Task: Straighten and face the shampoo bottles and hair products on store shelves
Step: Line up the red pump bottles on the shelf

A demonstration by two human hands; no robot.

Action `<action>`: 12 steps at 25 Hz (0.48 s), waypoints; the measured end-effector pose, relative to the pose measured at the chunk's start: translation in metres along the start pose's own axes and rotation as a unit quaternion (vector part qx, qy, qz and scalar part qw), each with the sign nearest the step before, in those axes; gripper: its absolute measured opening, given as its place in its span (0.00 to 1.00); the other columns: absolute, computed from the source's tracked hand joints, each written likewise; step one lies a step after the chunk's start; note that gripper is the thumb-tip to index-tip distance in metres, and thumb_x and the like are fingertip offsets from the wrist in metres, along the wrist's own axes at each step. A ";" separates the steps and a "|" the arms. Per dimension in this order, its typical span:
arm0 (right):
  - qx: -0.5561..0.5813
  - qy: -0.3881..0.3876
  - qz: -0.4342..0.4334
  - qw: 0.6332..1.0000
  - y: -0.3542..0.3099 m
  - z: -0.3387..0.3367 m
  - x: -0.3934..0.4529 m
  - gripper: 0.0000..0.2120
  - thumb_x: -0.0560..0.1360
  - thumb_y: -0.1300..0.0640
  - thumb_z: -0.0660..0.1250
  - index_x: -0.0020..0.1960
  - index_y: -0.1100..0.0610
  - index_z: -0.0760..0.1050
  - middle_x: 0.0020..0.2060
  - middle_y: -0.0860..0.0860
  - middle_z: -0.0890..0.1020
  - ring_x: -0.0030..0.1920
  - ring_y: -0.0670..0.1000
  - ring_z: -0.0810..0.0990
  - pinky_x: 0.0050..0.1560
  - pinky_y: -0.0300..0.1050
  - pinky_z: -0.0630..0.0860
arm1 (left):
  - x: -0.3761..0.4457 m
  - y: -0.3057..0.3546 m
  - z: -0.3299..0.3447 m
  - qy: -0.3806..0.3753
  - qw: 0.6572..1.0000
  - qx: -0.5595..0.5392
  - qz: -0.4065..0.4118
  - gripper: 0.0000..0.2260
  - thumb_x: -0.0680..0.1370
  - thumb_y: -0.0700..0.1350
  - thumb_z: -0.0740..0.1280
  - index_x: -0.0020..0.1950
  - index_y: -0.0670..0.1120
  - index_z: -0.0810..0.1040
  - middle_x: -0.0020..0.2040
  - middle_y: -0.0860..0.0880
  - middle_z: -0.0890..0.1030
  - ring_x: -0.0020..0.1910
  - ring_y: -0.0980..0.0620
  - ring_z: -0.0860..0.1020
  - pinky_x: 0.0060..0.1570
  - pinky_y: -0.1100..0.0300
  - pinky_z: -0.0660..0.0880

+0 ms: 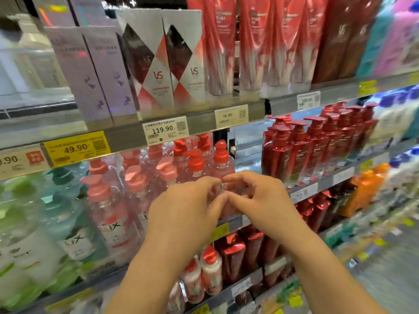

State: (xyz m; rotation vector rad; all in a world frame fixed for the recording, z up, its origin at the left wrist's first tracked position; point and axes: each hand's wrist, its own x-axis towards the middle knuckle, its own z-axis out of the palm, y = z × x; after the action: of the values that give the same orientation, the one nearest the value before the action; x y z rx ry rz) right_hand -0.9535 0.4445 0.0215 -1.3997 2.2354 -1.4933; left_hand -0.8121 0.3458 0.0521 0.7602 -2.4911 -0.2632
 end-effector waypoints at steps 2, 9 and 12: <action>-0.009 0.017 0.023 1.000 0.017 -0.033 -0.008 0.09 0.73 0.53 0.74 0.52 0.43 0.83 0.42 0.41 0.86 0.31 0.41 0.78 0.43 0.46 0.81 | 0.011 0.029 0.019 0.007 0.998 -0.045 0.040 0.16 0.75 0.64 0.61 0.60 0.63 0.77 0.42 0.64 0.83 0.43 0.59 0.81 0.39 0.57 0.79; -0.041 0.107 0.117 0.986 0.076 -0.098 -0.054 0.06 0.73 0.49 0.75 0.48 0.40 0.81 0.42 0.31 0.82 0.34 0.39 0.78 0.39 0.30 0.72 | 0.038 0.089 0.090 -0.030 0.985 -0.145 0.093 0.17 0.74 0.65 0.62 0.57 0.60 0.80 0.40 0.64 0.82 0.41 0.59 0.80 0.41 0.55 0.79; -0.054 0.122 0.169 0.976 0.094 -0.105 -0.074 0.06 0.73 0.48 0.75 0.48 0.40 0.81 0.40 0.30 0.81 0.34 0.39 0.77 0.40 0.31 0.73 | 0.056 0.094 0.118 -0.047 0.981 -0.165 0.094 0.18 0.75 0.62 0.65 0.63 0.58 0.77 0.50 0.61 0.82 0.46 0.59 0.80 0.47 0.57 0.78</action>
State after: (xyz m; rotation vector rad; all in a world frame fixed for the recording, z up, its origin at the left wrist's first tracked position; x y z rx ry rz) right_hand -1.0261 0.5781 -0.0253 -0.8310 2.5720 -1.5113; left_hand -0.9583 0.3956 0.0062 0.3821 -2.4956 -0.6361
